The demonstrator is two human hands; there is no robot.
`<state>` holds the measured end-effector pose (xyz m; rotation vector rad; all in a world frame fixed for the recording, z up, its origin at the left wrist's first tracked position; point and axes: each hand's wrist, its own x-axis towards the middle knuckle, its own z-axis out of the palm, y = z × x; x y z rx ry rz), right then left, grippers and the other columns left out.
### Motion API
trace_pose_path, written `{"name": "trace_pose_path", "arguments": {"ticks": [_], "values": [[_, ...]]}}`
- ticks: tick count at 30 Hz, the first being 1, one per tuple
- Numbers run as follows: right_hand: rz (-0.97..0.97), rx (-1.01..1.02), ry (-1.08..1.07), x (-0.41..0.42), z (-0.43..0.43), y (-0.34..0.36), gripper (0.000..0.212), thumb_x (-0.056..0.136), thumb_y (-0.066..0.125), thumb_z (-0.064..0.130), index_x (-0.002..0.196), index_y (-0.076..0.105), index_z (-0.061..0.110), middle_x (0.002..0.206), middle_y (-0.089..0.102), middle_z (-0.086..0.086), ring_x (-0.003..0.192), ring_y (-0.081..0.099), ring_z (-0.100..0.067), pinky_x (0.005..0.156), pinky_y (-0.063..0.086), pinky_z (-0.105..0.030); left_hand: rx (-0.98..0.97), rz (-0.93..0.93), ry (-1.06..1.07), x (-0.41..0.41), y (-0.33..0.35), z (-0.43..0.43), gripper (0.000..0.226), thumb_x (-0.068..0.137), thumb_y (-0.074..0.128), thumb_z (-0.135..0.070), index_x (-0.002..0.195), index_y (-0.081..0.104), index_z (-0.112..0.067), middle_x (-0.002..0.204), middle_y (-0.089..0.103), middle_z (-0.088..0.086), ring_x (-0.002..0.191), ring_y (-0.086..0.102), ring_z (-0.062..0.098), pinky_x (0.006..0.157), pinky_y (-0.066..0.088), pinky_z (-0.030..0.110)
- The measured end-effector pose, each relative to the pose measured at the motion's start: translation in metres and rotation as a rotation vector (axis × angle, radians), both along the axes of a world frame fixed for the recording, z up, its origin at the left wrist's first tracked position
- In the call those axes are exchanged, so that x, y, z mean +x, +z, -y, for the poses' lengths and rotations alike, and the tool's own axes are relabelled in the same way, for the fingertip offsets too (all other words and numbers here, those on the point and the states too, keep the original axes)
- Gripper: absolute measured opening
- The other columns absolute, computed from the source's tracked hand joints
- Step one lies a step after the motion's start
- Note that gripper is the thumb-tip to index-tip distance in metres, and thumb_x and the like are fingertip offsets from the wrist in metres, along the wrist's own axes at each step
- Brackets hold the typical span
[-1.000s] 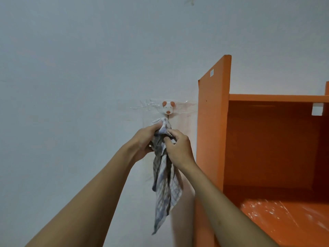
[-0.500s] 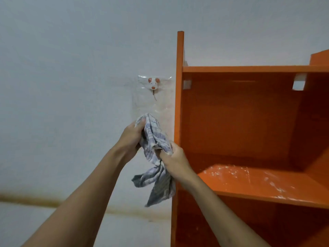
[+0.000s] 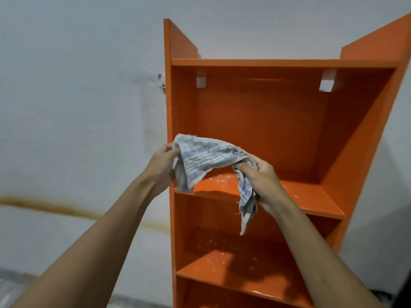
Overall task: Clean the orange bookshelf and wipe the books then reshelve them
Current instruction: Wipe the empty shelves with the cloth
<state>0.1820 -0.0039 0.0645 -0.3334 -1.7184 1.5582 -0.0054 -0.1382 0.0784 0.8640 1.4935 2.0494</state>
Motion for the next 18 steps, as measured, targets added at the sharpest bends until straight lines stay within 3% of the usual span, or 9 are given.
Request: {"name": "trace_pose_path", "arguments": {"ticks": [3,6,8,11,13,15,16,18], "values": [[-0.106,-0.123,-0.130,0.006,-0.009,0.009,0.027,0.088,0.068,0.013,0.114,0.063,0.016,0.074,0.069,0.002,0.062,0.063,-0.009,0.055,0.050,-0.023,-0.083,-0.078,-0.164,0.025,-0.007,-0.010,0.036,0.093,0.047,-0.004,0.125,0.050,-0.020,0.127,0.056,0.015,0.111,0.063,0.034,0.082,0.058,0.049],[-0.162,-0.251,-0.208,0.005,-0.012,0.013,0.027,0.089,0.067,0.019,0.115,0.061,0.015,0.086,0.075,-0.003,0.074,0.072,-0.016,0.062,0.057,-0.029,-0.234,-0.136,-0.434,0.046,-0.019,-0.017,0.041,0.088,0.052,-0.022,0.129,0.052,-0.022,0.128,0.059,0.015,0.112,0.062,0.034,0.093,0.054,0.049],[-0.156,-0.276,-0.250,0.000,-0.013,0.012,0.024,0.089,0.066,0.023,0.112,0.064,0.017,0.091,0.076,-0.005,0.080,0.074,-0.020,0.067,0.060,-0.034,-0.238,-0.071,-0.563,0.059,-0.025,-0.023,0.046,0.088,0.050,-0.035,0.131,0.053,-0.017,0.126,0.063,0.015,0.112,0.063,0.035,0.094,0.054,0.047],[-0.183,-0.219,-0.357,-0.007,-0.009,0.008,0.018,0.089,0.065,0.025,0.105,0.069,0.019,0.092,0.076,-0.002,0.084,0.074,-0.019,0.072,0.061,-0.035,-0.195,-0.009,-0.551,0.078,-0.029,-0.037,0.042,0.099,0.043,-0.040,0.123,0.061,-0.011,0.116,0.069,0.016,0.107,0.066,0.033,0.092,0.054,0.046],[-0.173,-0.132,-0.417,-0.011,-0.004,0.002,0.012,0.092,0.062,0.026,0.095,0.072,0.020,0.084,0.075,0.004,0.075,0.071,-0.011,0.064,0.058,-0.030,-0.222,-0.071,-0.486,0.088,-0.031,-0.047,0.041,0.103,0.038,-0.035,0.120,0.064,-0.006,0.110,0.071,0.017,0.104,0.067,0.033,0.089,0.057,0.043],[-0.082,-0.053,-0.418,-0.016,0.000,-0.009,0.022,0.096,0.056,0.032,0.087,0.072,0.018,0.072,0.070,0.007,0.064,0.064,-0.008,0.057,0.050,-0.025,-0.244,-0.129,-0.449,0.093,-0.034,-0.055,0.041,0.103,0.039,-0.024,0.117,0.059,0.008,0.105,0.068,0.031,0.095,0.066,0.042,0.086,0.057,0.048],[-0.020,-0.014,-0.411,-0.019,0.000,-0.016,0.030,0.097,0.052,0.040,0.090,0.072,0.019,0.077,0.070,0.006,0.068,0.064,-0.008,0.062,0.051,-0.026,-0.249,-0.157,-0.444,0.094,-0.035,-0.058,0.041,0.102,0.039,-0.021,0.114,0.057,0.014,0.101,0.065,0.037,0.087,0.065,0.044,0.086,0.056,0.053],[0.092,0.065,-0.401,-0.020,-0.002,-0.029,0.050,0.094,0.042,0.060,0.116,0.068,0.023,0.114,0.067,0.005,0.103,0.063,-0.009,0.092,0.051,-0.031,-0.233,-0.168,-0.435,0.095,-0.036,-0.061,0.038,0.101,0.038,-0.019,0.109,0.058,0.014,0.092,0.063,0.038,0.077,0.064,0.040,0.082,0.055,0.054]]}}
